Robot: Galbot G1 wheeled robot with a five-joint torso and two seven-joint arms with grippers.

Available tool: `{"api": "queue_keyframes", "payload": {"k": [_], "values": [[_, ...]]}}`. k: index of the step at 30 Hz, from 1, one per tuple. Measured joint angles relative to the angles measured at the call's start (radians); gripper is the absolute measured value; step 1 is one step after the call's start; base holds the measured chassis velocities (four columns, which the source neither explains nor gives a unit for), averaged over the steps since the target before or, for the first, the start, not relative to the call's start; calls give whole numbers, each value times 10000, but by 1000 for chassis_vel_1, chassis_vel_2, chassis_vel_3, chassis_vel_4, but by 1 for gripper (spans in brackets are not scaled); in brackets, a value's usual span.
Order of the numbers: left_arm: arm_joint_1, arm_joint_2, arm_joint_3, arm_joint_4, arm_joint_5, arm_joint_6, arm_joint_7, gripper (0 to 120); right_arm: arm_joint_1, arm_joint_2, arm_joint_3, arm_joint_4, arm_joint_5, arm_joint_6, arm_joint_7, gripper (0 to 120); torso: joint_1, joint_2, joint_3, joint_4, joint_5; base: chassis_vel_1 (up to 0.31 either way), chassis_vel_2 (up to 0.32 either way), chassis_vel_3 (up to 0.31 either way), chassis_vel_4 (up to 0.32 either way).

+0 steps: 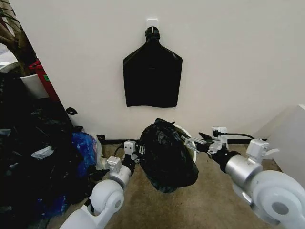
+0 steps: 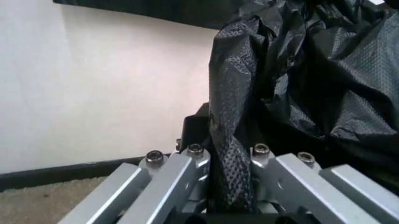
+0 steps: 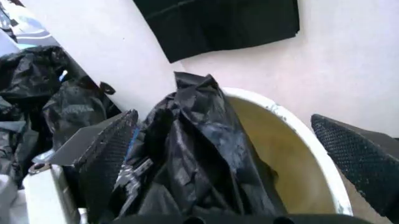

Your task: Place the garbage bag over the trash bin.

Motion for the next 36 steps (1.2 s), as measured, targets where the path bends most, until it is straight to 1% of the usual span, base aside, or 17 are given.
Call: {"api": "queue_keyframes", "payload": {"k": [5,7,8,11,12,13,16,18,20,21,23,27,28,34,35,36], "values": [[151,-89,42,-151,184,12,-12,4,-168,252,-193,-146,-389,-106,-113,100,0,0,0,-1,0,0,0,0,0],[168,-105,44,-179,208,17,-19,4,-199,297,-222,-146,-426,-142,-127,98,0,0,0,-2,1,0,0,0,0],[187,-114,48,-213,225,23,-25,4,-213,339,-245,-154,-468,-174,-146,96,0,0,-1,-2,1,0,0,0,0],[277,-126,49,-360,267,51,-39,4,-225,436,-291,-283,-624,-243,-208,86,0,0,-1,-1,1,0,0,0,0],[302,-129,48,-399,277,58,-40,4,-228,465,-314,-322,-641,-282,-220,79,0,0,-1,-1,0,0,0,0,0],[302,-129,48,-399,277,58,-40,4,-228,465,-314,-322,-641,-282,-220,79,0,0,-1,-1,0,0,0,0,0],[362,-145,46,-511,305,73,-37,4,-225,561,-449,-498,-761,-325,-275,69,0,0,-1,-1,0,0,0,0,0],[393,-146,37,-561,317,79,-33,4,-225,612,-524,-583,-863,-327,-317,65,0,0,-1,-1,1,0,0,0,0],[416,-143,30,-595,325,81,-11,4,-228,649,-560,-628,-905,-331,-328,56,0,0,-1,-1,1,0,0,0,0],[416,-143,30,-595,325,81,-11,4,-228,649,-560,-628,-905,-331,-328,56,0,0,-1,-1,1,0,0,0,0],[438,-141,22,-618,331,82,11,4,-229,664,-558,-656,-951,-331,-328,48,0,0,-1,-1,1,0,0,0,0],[453,-135,12,-618,344,81,73,4,-239,627,-407,-657,-982,-320,-351,30,0,0,-1,-1,1,0,0,0,0],[453,-135,12,-618,344,81,73,4,-239,627,-407,-657,-982,-320,-351,30,0,0,-1,-1,1,0,0,0,0],[454,-81,-27,-618,345,82,165,4,-158,515,-173,-716,-1048,-208,-505,7,0,0,-1,-1,1,0,0,0,0],[454,-81,-27,-618,345,82,165,4,-158,515,-173,-716,-1048,-208,-505,7,0,0,-1,-1,1,0,0,0,0],[455,-71,-50,-619,344,81,203,4,-150,487,-138,-718,-1088,-177,-529,1,0,0,-1,-1,1,0,0,0,0]]}}
